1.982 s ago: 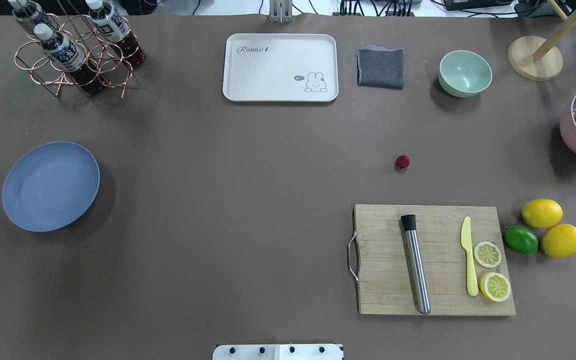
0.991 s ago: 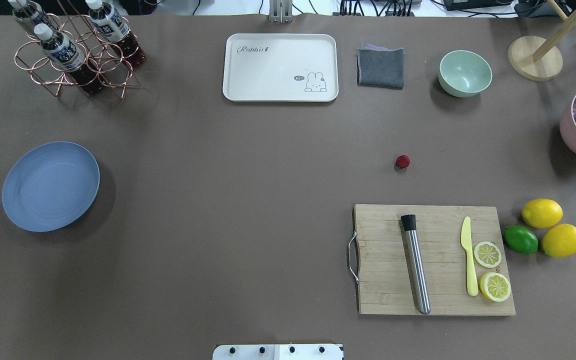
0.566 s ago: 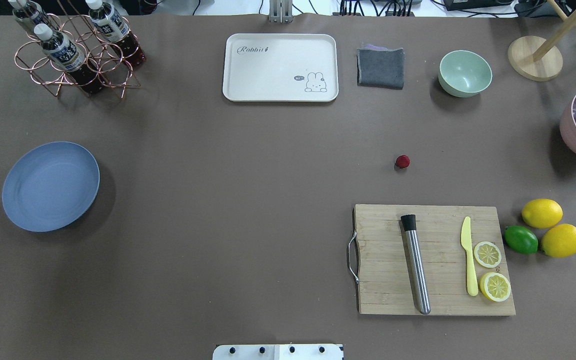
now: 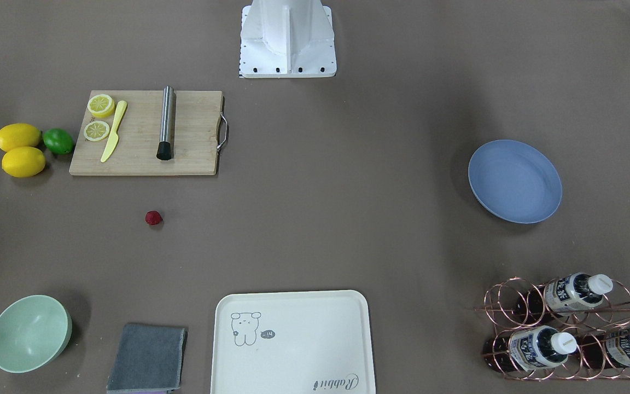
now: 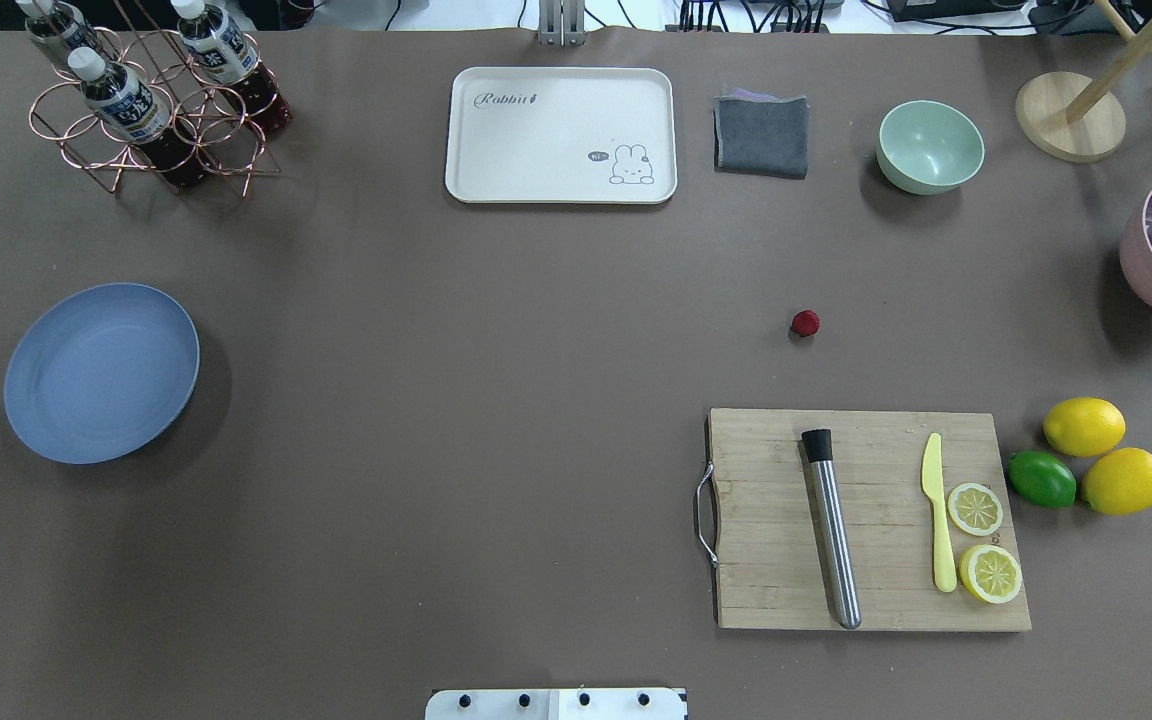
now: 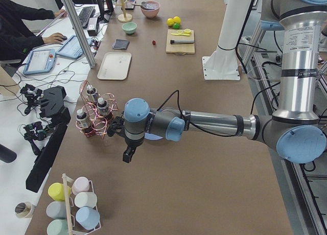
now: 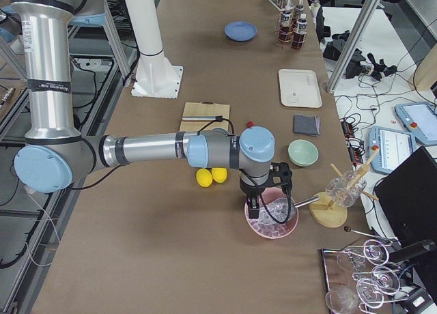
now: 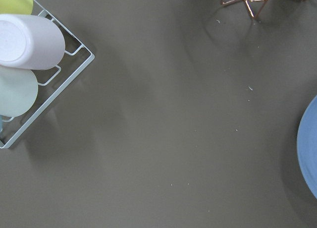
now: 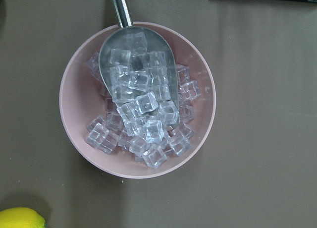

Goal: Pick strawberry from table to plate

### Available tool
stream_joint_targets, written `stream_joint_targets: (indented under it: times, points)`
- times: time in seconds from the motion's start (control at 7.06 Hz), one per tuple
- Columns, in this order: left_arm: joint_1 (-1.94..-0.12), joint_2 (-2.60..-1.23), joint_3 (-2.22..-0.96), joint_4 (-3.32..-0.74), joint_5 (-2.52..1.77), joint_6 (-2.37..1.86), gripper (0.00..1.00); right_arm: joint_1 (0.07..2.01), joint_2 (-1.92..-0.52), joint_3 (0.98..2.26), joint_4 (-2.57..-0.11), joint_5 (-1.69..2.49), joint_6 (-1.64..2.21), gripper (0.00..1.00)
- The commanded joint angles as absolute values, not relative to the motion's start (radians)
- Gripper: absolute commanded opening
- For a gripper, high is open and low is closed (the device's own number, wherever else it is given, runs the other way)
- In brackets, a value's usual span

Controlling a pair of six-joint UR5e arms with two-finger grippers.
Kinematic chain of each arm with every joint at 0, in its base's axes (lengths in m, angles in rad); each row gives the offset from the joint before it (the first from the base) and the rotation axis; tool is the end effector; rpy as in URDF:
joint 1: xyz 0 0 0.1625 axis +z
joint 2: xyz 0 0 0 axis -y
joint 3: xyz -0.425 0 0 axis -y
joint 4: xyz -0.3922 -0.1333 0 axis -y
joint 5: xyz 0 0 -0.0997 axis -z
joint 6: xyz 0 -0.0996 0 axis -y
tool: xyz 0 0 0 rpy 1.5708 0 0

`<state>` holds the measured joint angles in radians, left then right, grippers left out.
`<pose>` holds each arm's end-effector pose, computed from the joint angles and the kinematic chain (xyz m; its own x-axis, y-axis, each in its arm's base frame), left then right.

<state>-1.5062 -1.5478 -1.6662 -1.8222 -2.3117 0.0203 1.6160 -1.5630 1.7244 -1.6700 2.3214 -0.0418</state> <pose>-0.0337 -0.5025 0.5970 0.7211 0.2811 -0.6333 -0.0758 0.9405 0.3311 0.0876 -0.4910 0.5910 0.7337 -0.0510 0.6776 -0.0145 0.9958 0.0906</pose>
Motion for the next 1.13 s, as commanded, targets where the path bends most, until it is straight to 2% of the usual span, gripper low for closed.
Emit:
stream_joint_targets:
  times: [0.0,0.14,0.42,0.71,0.85,0.99]
  points:
    - [-1.345,-1.540,-1.655,-2.033,-2.312,-0.293,0.98,1.538,-1.557,1.811,-1.669,2.339,0.143,1.00]
    - [-1.262,-1.540,-1.614,-2.195,-2.316,-0.460,0.98,1.485,-1.555,1.851,-1.669,2.341,0.237,1.00]
    - [-1.128,-1.557,-1.431,-2.554,-2.306,-0.688,0.98,1.387,-1.543,1.897,-1.613,2.339,0.436,1.00]
    - [-1.015,-1.568,-1.367,-2.669,-2.210,-0.752,0.98,1.283,-1.545,1.888,-1.441,2.332,0.669,1.00]
    - [-0.984,-1.575,-1.355,-2.671,-2.192,-0.752,0.94,1.261,-1.543,1.887,-1.413,2.330,0.702,1.00]
    - [-0.983,-1.578,-1.350,-2.671,-2.189,-0.750,0.74,1.256,-1.540,1.885,-1.413,2.330,0.703,1.00]
